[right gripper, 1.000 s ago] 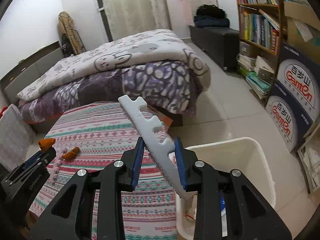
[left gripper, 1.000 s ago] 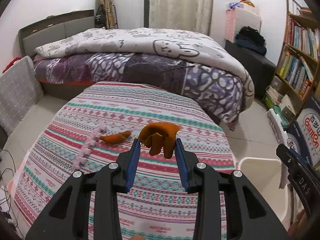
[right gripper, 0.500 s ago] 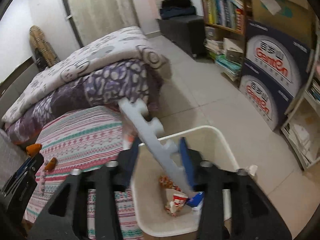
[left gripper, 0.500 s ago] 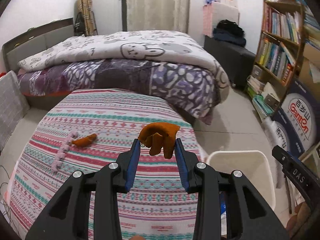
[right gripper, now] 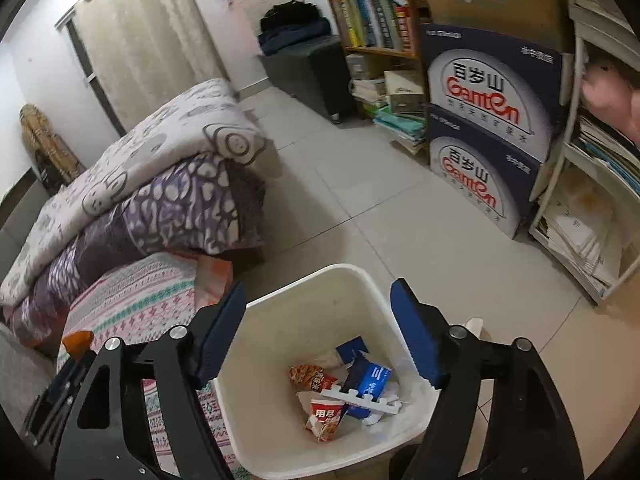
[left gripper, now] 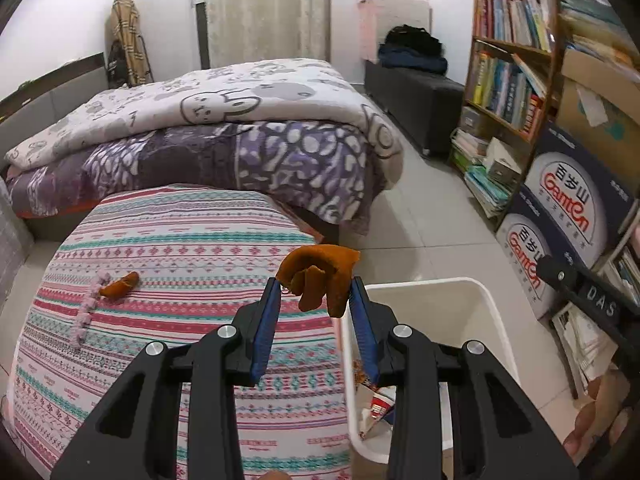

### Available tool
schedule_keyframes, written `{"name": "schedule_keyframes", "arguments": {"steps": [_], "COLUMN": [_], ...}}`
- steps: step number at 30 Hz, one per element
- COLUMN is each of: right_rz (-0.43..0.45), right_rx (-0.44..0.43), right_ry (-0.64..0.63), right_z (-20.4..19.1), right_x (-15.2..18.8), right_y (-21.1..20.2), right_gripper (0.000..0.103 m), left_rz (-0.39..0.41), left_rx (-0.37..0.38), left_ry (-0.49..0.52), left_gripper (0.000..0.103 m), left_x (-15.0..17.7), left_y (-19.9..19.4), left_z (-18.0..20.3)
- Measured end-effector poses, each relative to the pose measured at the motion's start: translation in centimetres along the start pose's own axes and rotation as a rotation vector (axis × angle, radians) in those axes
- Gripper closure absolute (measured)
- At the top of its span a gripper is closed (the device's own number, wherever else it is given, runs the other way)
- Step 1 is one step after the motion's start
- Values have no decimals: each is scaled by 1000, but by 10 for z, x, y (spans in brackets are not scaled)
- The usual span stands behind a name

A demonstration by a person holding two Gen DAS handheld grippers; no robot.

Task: Collect trash
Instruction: 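Open the right tool to drop the white strip while the left tool drops the peel in, then move the left tool to the pink crocheted strip and close on it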

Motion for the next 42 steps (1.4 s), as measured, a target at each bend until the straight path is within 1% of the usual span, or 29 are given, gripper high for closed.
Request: {"name": "schedule_keyframes", "arguments": {"steps": [5,8,10,12,15,17,19,25,28,35,42], "right_rz": [12,32,44,57,63,61,62,60,60,43,34], "right_rx": [2,14,30,44,47,49,52,57,63,70,66], "right_ry": [53,89,102,111,138,154,172,178,170,140,109], "right_z": [20,33,39,45,55,59,63,63,59,42,21], "right_x": [-5,-7,-9,-10,-11,-11,-11,-11,-10,-5,1], "right_y": [-4,-8,-11,-14,-17,-17,-17,-17,-16,-12,-9], "right_gripper": [26,18,17,13,12,11,10,8,7,7,7], "left_rz": [-7,-18,-32,-54,-72,-80,-80,-94,-104,-93,-80], "left_rx": [29,58,86,125,173,193,214,237,241,211,151], "left_ry": [37,54,63,71,80,85,89,90,80,56,27], "left_gripper": [67,67,67,66,64,59,46,39,37,36,29], "left_x": [4,6,8,10,11,11,11,13,13,11,11], "left_y": [1,3,4,7,7,8,7,8,9,8,11], "left_z": [21,33,41,50,62,67,72,75,71,56,30]}}
Point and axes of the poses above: each gripper's, at about its wrist camera, not at the fingertips, and y roughly the way its jaws point, z to its right, x to its underside, the point moved 7 cm from there along y, roughly the way its jaws point, and after that the axes turned 15 degrees about -z, right-handed, at the moved point
